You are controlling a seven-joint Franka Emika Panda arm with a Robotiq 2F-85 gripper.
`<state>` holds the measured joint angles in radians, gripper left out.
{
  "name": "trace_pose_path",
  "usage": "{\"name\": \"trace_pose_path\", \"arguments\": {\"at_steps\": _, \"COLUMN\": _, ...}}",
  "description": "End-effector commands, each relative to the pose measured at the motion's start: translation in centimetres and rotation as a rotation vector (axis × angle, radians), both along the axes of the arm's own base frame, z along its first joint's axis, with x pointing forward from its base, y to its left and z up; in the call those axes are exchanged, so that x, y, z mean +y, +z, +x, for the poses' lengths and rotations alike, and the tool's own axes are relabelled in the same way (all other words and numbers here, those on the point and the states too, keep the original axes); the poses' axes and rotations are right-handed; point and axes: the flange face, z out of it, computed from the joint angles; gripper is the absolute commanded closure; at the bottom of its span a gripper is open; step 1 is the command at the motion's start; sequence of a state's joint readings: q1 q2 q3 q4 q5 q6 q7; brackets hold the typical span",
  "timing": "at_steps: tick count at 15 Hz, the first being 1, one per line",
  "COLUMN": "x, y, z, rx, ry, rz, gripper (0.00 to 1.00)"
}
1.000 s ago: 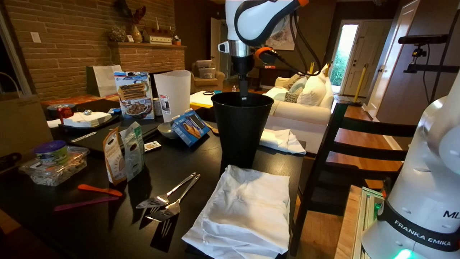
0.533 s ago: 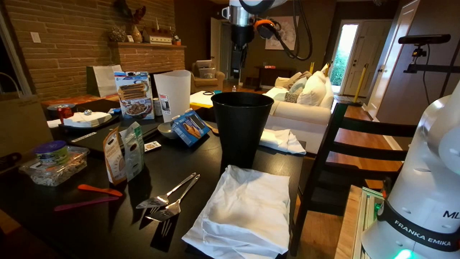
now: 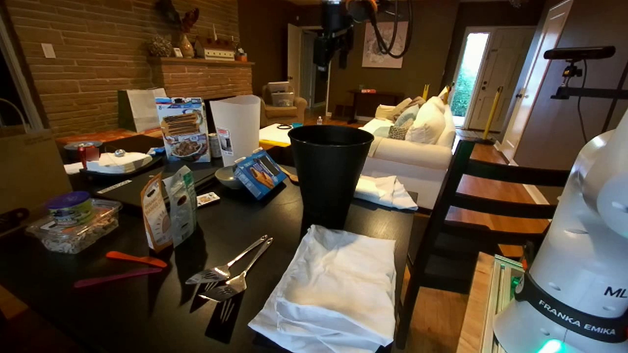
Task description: Position the black bin upright
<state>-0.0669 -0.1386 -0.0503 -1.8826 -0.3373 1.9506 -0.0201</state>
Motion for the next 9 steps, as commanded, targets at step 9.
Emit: {"name": "trace_pose_path", "arguments": {"at_steps": 9, "x": -0.47, "y": 1.09, "z": 0.22, "rx": -0.036, "ry": -0.059, "rz": 0.011, "gripper": 0.00}}
